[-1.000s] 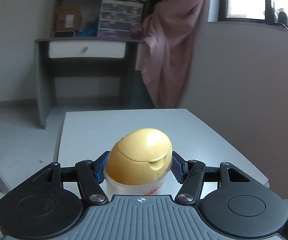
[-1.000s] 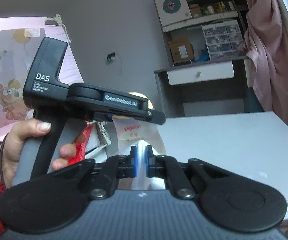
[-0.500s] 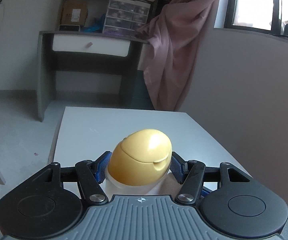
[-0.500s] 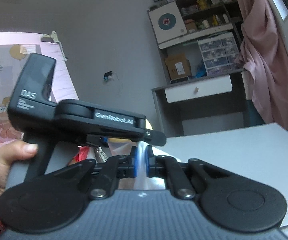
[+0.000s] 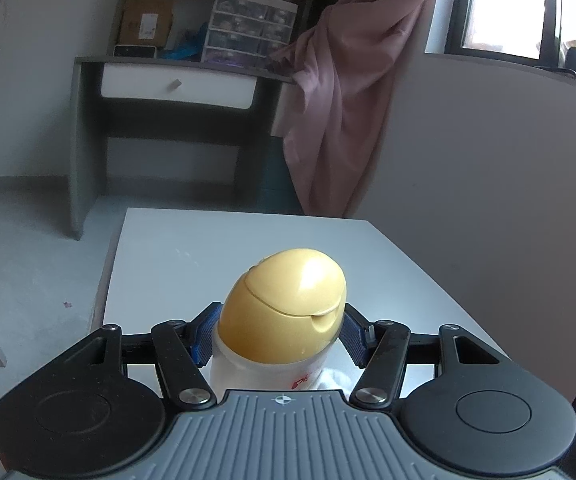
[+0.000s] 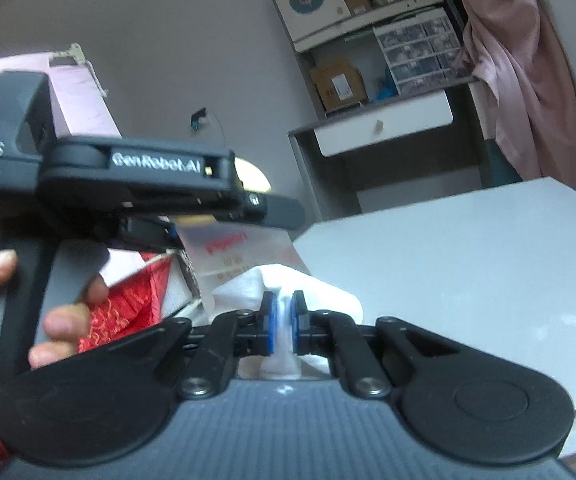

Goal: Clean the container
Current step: 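Rub the tissue over the bottle's label with the right gripper while the left gripper holds it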

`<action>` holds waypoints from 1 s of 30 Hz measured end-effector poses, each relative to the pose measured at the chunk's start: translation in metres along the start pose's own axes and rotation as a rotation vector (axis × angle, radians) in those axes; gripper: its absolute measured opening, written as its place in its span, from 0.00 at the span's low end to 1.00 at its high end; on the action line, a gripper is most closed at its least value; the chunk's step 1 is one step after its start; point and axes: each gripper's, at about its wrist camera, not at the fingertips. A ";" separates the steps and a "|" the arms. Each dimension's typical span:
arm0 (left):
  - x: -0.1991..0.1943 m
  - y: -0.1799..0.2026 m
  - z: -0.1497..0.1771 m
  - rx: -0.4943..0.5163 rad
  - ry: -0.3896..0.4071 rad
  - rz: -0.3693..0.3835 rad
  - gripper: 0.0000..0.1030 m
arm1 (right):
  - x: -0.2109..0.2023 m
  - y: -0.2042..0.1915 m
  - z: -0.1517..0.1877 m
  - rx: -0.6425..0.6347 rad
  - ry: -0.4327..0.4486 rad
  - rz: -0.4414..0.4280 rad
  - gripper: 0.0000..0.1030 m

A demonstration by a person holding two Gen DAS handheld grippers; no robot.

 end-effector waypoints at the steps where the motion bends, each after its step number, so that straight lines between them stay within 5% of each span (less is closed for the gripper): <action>1: -0.001 0.000 0.001 0.001 0.001 0.001 0.59 | 0.001 0.000 0.001 -0.002 -0.010 0.003 0.07; 16: -0.004 -0.007 0.005 -0.015 0.003 0.017 0.59 | -0.017 -0.027 -0.018 -0.053 0.078 -0.067 0.07; 30: -0.005 -0.008 0.005 -0.001 -0.002 0.010 0.59 | -0.003 -0.032 -0.008 -0.066 -0.015 -0.043 0.07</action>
Point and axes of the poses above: each gripper's, at about its wrist camera, not at the fingertips, and x roughly the way its jaws point, y to its right, z to its underside, and after that the axes turned 2 degrees about -y, right-handed
